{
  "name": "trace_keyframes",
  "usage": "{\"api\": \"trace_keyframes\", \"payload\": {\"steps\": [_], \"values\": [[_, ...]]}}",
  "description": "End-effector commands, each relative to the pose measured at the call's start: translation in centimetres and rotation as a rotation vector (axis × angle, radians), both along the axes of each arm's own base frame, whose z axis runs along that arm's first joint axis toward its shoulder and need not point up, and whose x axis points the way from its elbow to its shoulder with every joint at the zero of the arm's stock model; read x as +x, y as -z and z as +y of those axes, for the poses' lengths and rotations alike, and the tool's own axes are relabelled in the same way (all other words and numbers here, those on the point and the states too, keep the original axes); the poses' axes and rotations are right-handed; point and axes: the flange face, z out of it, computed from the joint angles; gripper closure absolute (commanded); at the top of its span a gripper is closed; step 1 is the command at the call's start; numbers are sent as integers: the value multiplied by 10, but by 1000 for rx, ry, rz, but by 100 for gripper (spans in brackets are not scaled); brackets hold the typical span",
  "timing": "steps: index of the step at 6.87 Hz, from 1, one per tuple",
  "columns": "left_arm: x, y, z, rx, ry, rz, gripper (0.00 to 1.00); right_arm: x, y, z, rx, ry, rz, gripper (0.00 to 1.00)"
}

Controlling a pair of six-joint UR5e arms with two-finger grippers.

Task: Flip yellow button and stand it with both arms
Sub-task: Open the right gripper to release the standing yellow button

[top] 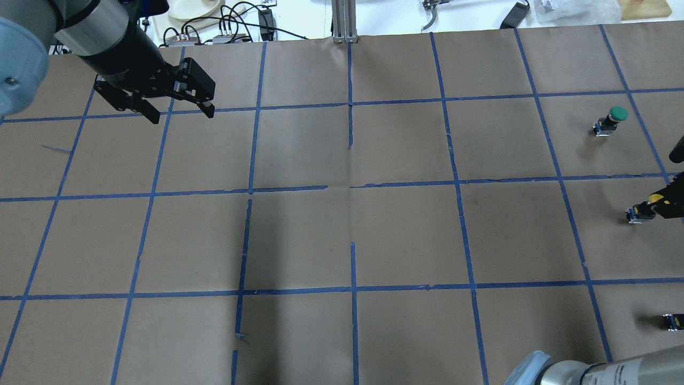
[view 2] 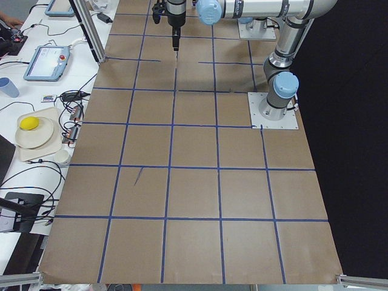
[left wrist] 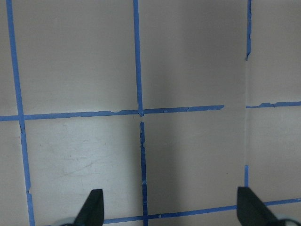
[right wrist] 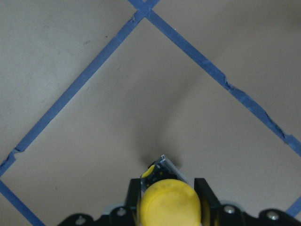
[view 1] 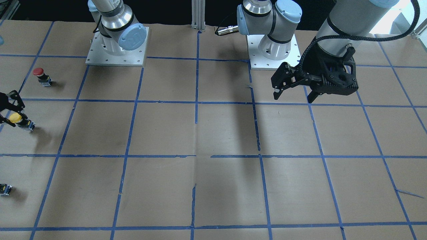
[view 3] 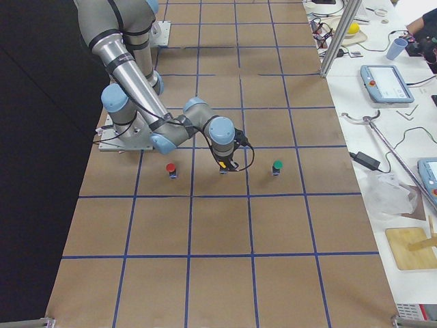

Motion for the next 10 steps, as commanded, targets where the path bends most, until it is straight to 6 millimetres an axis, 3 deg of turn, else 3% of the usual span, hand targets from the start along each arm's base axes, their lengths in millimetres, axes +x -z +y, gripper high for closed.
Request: {"api": "trace_keyframes", "payload": {"steps": [1, 2, 3, 4, 6, 7, 8, 9, 10], "values": [[-15, -12, 2, -14, 42, -91, 0, -5, 1, 4, 57, 92, 39, 1], [-23, -11, 13, 1, 59, -102, 0, -5, 0, 4, 59, 95, 43, 0], [-23, -10, 6, 7, 58, -102, 0, -6, -4, 5, 88, 111, 74, 0], [-23, -12, 7, 3, 58, -103, 0, -9, -28, -7, 62, 162, 98, 0], [-21, -14, 6, 0, 58, -131, 0, 12, -89, -44, 49, 221, 104, 0], [-20, -15, 8, 7, 57, -131, 0, 41, -130, -65, 58, 286, 99, 1], [-24, -15, 10, 9, 64, -134, 0, 83, -169, -84, 78, 401, 89, 1], [-26, -13, 8, 10, 68, -125, 0, 146, -201, -98, 117, 512, 83, 0], [-28, -13, 9, 10, 72, -126, 0, 208, -222, -106, 120, 582, 90, 0]]}}
